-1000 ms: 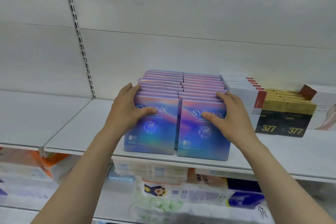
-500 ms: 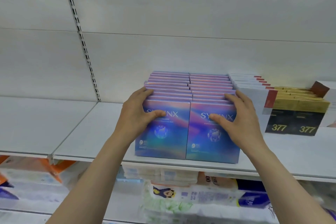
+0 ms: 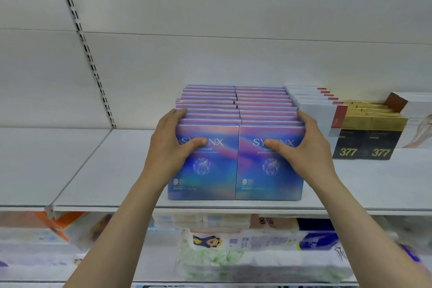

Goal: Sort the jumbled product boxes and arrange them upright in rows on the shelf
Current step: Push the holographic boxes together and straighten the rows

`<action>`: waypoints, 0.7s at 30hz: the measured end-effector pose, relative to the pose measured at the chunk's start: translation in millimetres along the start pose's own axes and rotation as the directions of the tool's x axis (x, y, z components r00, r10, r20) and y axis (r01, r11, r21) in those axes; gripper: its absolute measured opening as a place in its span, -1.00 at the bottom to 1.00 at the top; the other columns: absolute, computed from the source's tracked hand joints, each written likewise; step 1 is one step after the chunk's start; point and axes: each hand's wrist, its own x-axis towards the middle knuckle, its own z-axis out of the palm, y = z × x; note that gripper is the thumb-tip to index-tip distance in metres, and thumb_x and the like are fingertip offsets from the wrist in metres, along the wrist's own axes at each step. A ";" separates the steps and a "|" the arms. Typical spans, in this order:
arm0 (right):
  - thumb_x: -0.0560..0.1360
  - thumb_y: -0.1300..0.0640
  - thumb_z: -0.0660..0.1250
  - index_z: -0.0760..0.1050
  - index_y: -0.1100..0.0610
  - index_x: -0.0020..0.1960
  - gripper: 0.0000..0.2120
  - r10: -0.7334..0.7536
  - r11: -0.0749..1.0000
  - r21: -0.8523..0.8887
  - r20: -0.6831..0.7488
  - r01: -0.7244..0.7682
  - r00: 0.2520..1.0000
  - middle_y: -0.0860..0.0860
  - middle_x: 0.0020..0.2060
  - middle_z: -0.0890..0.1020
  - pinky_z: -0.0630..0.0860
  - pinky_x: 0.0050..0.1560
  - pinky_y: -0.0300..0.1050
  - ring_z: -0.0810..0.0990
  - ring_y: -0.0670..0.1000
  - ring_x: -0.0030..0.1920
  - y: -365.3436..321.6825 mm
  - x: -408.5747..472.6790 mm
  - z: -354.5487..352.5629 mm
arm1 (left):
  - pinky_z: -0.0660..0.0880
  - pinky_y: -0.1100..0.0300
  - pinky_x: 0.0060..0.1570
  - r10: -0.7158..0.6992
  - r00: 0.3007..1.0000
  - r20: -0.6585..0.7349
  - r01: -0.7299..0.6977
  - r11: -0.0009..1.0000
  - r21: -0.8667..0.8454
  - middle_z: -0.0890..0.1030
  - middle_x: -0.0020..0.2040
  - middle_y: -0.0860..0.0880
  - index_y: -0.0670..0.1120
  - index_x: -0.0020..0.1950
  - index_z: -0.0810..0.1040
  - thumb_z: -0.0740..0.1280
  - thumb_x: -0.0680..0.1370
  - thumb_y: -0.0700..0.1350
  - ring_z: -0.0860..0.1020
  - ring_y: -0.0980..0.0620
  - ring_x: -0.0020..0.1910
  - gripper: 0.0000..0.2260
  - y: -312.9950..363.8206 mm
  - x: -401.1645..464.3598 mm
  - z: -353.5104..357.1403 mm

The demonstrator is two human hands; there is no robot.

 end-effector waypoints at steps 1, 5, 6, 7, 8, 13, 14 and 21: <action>0.05 -0.53 0.39 0.19 -0.15 0.47 0.08 0.000 1.000 -0.004 -0.002 0.000 1.000 -0.11 0.37 0.45 0.55 0.22 0.12 0.50 -0.01 0.29 -0.3 -0.3 -0.7 | 0.33 0.27 0.24 -0.005 1.000 -0.009 0.005 1.000 -0.008 0.38 0.42 0.07 0.05 0.43 0.36 0.50 0.40 0.11 0.38 0.11 0.34 -0.35 0.2 -0.4 1.2; 0.08 -0.51 0.39 0.20 -0.16 0.46 0.04 0.017 1.000 -0.004 0.016 -0.017 1.000 -0.12 0.38 0.44 0.55 0.23 0.15 0.49 -0.03 0.29 -1.3 -1.6 -3.6 | 0.28 0.29 0.24 -0.019 0.999 -0.026 0.019 1.000 -0.005 0.35 0.46 0.05 0.06 0.44 0.35 0.48 0.40 0.12 0.34 0.10 0.39 -0.35 1.2 -2.5 6.0; 0.09 -0.50 0.40 0.20 -0.16 0.47 0.04 0.017 1.000 -0.003 0.023 -0.017 1.000 -0.12 0.38 0.43 0.55 0.24 0.14 0.49 -0.03 0.30 -1.4 -1.7 -4.8 | 0.27 0.27 0.26 -0.016 1.000 -0.019 0.016 1.000 -0.001 0.34 0.46 0.04 0.06 0.44 0.34 0.48 0.40 0.12 0.33 0.09 0.40 -0.35 1.3 -2.2 6.0; 0.11 -0.48 0.41 0.20 -0.15 0.48 0.03 0.016 1.000 -0.002 0.031 -0.016 0.999 -0.12 0.39 0.43 0.54 0.25 0.12 0.48 -0.03 0.31 -1.1 -1.8 -5.6 | 0.27 0.25 0.28 -0.014 1.000 -0.005 0.014 1.000 0.001 0.32 0.47 0.03 0.06 0.45 0.33 0.48 0.40 0.13 0.32 0.09 0.41 -0.33 1.2 -1.9 5.4; 0.14 -0.47 0.42 0.20 -0.14 0.48 0.01 0.015 1.000 -0.005 0.040 -0.014 0.999 -0.11 0.40 0.41 0.52 0.27 0.09 0.46 -0.03 0.32 -0.4 -2.0 -6.4 | 0.25 0.23 0.31 -0.020 1.000 0.015 0.020 1.000 0.002 0.30 0.49 0.03 0.06 0.47 0.31 0.47 0.39 0.15 0.29 0.08 0.43 -0.30 1.4 -2.0 4.3; 0.44 -0.41 0.20 0.20 -0.05 0.54 -0.21 -0.177 0.961 -0.216 -0.002 0.173 0.984 -0.06 0.56 0.19 0.19 0.46 -0.01 0.16 -0.03 0.54 -9.1 4.3 -12.2 | -0.02 0.09 0.48 0.108 0.994 -0.003 -0.106 0.977 0.183 0.06 0.60 0.01 0.03 0.54 0.22 0.19 0.43 0.37 -0.02 0.06 0.57 -0.24 20.3 10.9 -3.9; 0.49 -0.38 0.12 0.23 -0.01 0.55 -0.26 -0.231 0.939 -0.256 0.030 0.231 0.972 -0.04 0.56 0.21 0.14 0.49 -0.01 0.16 -0.03 0.54 -15.2 8.9 -13.2 | -0.05 0.03 0.51 0.176 0.984 0.040 -0.180 0.948 0.262 0.10 0.59 -0.02 -0.01 0.55 0.22 0.07 0.47 0.38 -0.02 0.04 0.57 -0.26 26.8 18.9 -3.9; 0.66 -0.16 -0.05 0.26 0.07 0.54 -0.46 -0.327 0.793 -0.409 0.339 0.451 0.882 0.01 0.53 0.30 -0.02 0.55 0.01 0.15 -0.01 0.56 -44.7 44.3 -1.4 | -0.14 0.04 0.52 0.001 0.870 0.494 -0.284 0.818 0.500 0.02 0.61 -0.03 -0.07 0.59 0.02 -0.33 0.35 0.45 -0.07 0.05 0.58 -0.05 49.1 65.5 20.1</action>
